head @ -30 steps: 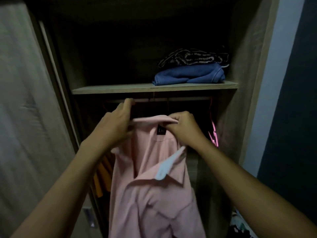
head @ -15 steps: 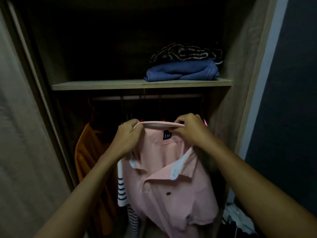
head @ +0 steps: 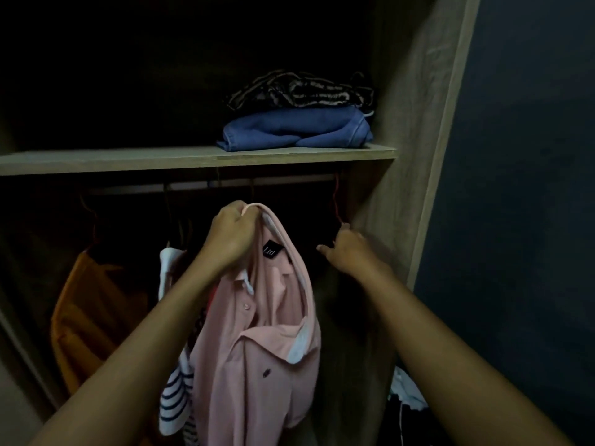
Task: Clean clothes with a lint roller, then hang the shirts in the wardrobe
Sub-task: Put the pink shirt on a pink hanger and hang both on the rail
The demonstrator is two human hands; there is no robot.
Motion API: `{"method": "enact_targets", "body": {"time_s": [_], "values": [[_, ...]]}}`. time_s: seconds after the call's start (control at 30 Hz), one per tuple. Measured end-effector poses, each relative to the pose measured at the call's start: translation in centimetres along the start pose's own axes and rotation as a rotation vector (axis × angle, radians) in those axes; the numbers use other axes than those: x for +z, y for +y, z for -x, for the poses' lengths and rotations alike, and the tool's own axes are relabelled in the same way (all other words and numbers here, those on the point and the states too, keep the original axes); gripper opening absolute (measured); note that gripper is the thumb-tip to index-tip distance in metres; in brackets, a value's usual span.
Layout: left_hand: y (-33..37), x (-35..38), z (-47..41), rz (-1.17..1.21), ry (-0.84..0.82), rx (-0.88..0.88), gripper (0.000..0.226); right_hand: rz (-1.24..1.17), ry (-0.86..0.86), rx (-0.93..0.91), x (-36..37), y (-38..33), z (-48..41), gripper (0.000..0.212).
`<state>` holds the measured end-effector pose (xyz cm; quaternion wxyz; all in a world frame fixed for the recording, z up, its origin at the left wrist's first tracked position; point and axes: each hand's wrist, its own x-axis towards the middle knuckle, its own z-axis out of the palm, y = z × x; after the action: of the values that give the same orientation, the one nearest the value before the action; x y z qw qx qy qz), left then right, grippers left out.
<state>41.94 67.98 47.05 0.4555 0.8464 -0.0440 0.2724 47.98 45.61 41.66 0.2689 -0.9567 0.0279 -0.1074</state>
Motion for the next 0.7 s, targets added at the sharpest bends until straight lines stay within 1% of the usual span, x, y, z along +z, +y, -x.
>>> {"method": "enact_targets", "body": {"time_s": [0.1,0.27,0.37,0.43,0.5,0.6,0.63,0.7], "values": [[-0.7,0.1,-0.6,-0.018,-0.020,-0.014,0.029,-0.006,0.023,0.064,0.8,0.8,-1.0,0.084],[-1.7,-0.1,-1.6,-0.059,0.035,0.015,0.028,-0.038,0.107,0.059,1.9,1.2,-2.5,0.057],[-2.0,0.0,-2.2,-0.080,0.038,0.000,0.026,-0.088,0.113,0.100,2.9,0.9,-3.3,0.050],[-2.2,0.2,-2.4,-0.093,0.037,-0.008,0.025,-0.176,0.103,0.145,3.7,0.8,-4.1,0.044],[-2.4,0.5,-2.5,-0.103,0.040,-0.011,0.025,-0.323,0.102,0.163,4.3,0.6,-5.0,0.035],[-2.8,0.7,-2.4,-0.108,0.046,-0.011,0.026,-0.608,0.128,0.161,4.7,0.3,-5.6,0.009],[-2.9,0.7,-2.4,-0.108,0.050,-0.015,0.027,-0.686,0.136,0.158,4.6,0.2,-5.7,0.010],[-3.0,0.7,-2.1,-0.110,0.061,-0.029,0.027,-0.771,0.149,0.124,4.2,0.1,-5.6,0.026]]}}
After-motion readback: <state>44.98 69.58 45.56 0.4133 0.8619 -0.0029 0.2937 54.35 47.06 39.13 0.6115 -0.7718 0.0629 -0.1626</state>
